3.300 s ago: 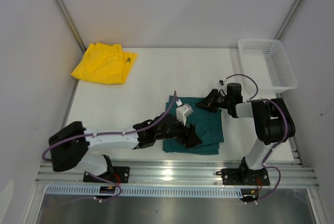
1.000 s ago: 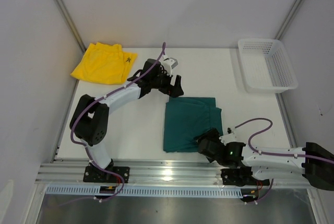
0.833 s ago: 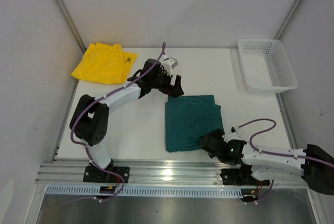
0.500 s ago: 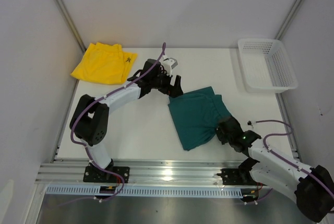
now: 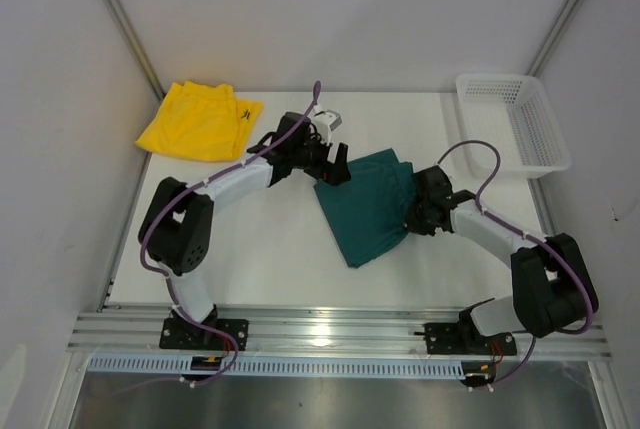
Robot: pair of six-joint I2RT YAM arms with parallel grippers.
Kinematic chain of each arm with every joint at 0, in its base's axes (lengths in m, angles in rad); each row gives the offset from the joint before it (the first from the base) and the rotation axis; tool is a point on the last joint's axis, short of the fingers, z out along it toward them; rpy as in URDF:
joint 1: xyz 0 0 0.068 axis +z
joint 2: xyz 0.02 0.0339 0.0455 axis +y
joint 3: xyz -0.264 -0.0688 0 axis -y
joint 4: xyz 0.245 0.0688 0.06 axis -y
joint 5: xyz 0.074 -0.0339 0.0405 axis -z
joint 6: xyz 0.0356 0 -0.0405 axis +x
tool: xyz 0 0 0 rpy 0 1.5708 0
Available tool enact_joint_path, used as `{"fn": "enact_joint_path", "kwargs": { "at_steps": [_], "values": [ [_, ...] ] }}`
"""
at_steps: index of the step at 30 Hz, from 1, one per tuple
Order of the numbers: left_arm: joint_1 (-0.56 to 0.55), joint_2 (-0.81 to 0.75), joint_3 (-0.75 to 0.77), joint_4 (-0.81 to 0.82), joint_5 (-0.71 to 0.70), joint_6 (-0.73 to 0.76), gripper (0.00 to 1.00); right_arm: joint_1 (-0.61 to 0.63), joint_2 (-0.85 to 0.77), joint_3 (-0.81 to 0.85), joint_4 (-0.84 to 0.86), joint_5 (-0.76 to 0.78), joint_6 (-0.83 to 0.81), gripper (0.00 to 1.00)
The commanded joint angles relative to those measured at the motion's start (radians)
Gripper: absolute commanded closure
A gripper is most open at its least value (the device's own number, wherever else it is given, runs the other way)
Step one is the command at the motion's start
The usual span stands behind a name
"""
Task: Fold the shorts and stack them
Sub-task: Neatly place the folded shorts to the corner
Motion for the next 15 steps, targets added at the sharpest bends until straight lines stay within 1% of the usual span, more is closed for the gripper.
{"fn": "enact_joint_path", "kwargs": {
  "at_steps": [1,3,4,5,6,8,9,11,13,15],
  "values": [
    [-0.001,0.069,0.105,-0.01,-0.021,0.038,0.02,-0.004,-0.048,-0.052,0.012,-0.062,-0.143,1.0],
    [-0.002,0.108,0.172,-0.035,-0.044,0.067,0.02,-0.004,-0.099,-0.073,0.017,-0.057,-0.149,1.0],
    [-0.001,0.146,0.24,-0.061,-0.056,0.078,0.02,-0.006,-0.108,-0.08,0.007,-0.063,-0.172,1.0],
    [-0.001,0.167,0.241,-0.073,-0.064,0.087,0.02,-0.006,-0.113,-0.077,-0.003,-0.057,-0.182,1.0],
    [-0.001,0.189,0.309,-0.089,-0.07,0.098,0.02,-0.006,-0.117,-0.073,-0.016,-0.054,-0.192,1.0],
    [-0.001,0.252,0.354,-0.125,-0.061,0.108,0.01,-0.004,-0.117,-0.068,-0.036,-0.054,-0.212,1.0],
    [-0.001,0.276,0.417,-0.138,-0.055,0.109,0.02,-0.006,-0.119,-0.071,-0.036,-0.059,-0.216,1.0],
    [-0.001,0.334,0.457,-0.185,-0.042,0.139,0.01,-0.006,-0.119,-0.08,-0.031,-0.07,-0.221,1.0],
    [-0.001,0.361,0.503,-0.23,-0.018,0.162,0.02,-0.006,-0.117,-0.082,-0.026,-0.074,-0.222,1.0],
    [-0.001,0.373,0.497,-0.251,0.034,0.197,0.01,-0.01,-0.116,-0.082,-0.022,-0.073,-0.232,1.0]
  ]
}}
